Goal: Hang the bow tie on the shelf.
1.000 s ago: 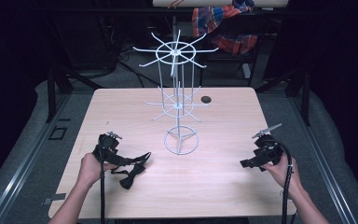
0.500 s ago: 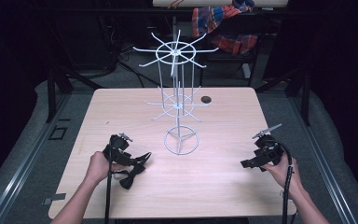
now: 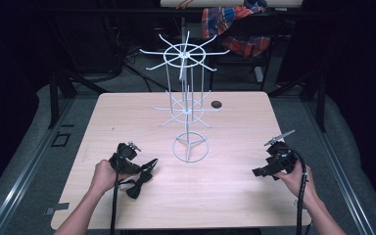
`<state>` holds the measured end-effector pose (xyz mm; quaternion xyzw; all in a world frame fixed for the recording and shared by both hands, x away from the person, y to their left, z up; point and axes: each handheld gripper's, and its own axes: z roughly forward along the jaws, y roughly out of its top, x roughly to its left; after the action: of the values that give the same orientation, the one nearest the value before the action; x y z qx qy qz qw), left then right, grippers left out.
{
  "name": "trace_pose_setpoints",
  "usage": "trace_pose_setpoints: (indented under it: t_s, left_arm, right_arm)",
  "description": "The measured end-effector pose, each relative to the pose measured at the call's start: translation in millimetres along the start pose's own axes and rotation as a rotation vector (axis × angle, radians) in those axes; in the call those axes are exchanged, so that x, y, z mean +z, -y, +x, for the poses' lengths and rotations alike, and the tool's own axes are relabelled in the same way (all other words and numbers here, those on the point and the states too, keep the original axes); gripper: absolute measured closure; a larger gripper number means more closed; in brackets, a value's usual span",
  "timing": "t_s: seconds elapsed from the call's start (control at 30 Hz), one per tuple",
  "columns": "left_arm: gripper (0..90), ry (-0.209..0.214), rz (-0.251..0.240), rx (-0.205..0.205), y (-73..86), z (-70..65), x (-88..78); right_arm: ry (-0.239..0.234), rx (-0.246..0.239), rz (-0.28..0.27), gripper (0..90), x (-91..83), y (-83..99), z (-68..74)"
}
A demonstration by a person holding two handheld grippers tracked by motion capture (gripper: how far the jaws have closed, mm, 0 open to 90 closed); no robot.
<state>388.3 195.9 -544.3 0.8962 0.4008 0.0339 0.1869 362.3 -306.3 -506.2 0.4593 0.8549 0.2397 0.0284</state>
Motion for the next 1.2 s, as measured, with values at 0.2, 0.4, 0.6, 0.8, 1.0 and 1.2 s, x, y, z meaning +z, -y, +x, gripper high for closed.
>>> trace_pose_setpoints:
  t_s: [0.2, 0.4, 0.6, 0.8, 1.0, 1.2]
  left_arm:
    - [85.9, -0.024, -0.030, 0.020, -0.6, -4.0, -8.8]
    - [85.9, -0.046, -0.067, 0.012, 0.4, -4.7, -21.3]
    - [85.9, -0.065, -0.109, -0.019, 4.5, -1.1, -33.5]
    - [86.0, -0.081, -0.155, -0.035, 8.1, -0.4, -47.7]
    - [86.1, -0.061, -0.239, -0.068, 9.6, -0.7, -64.0]
    - [86.2, -0.048, -0.269, -0.075, 8.9, -2.7, -71.4]
  right_arm:
    - [0.011, 0.004, -0.002, 17.5, -0.7, 0.3, 0.4]
    - [0.010, -0.006, 0.001, 17.6, -2.1, 0.0, -0.4]
    - [0.007, -0.003, 0.000, 17.6, -1.6, -0.2, -0.4]
    - [0.011, 0.004, -0.006, 17.6, -3.2, -0.1, 1.0]
    - [0.011, -0.001, -0.003, 17.6, -2.5, -0.1, -0.2]
    - [0.019, 0.001, -0.012, 17.6, -3.4, 0.3, -0.7]
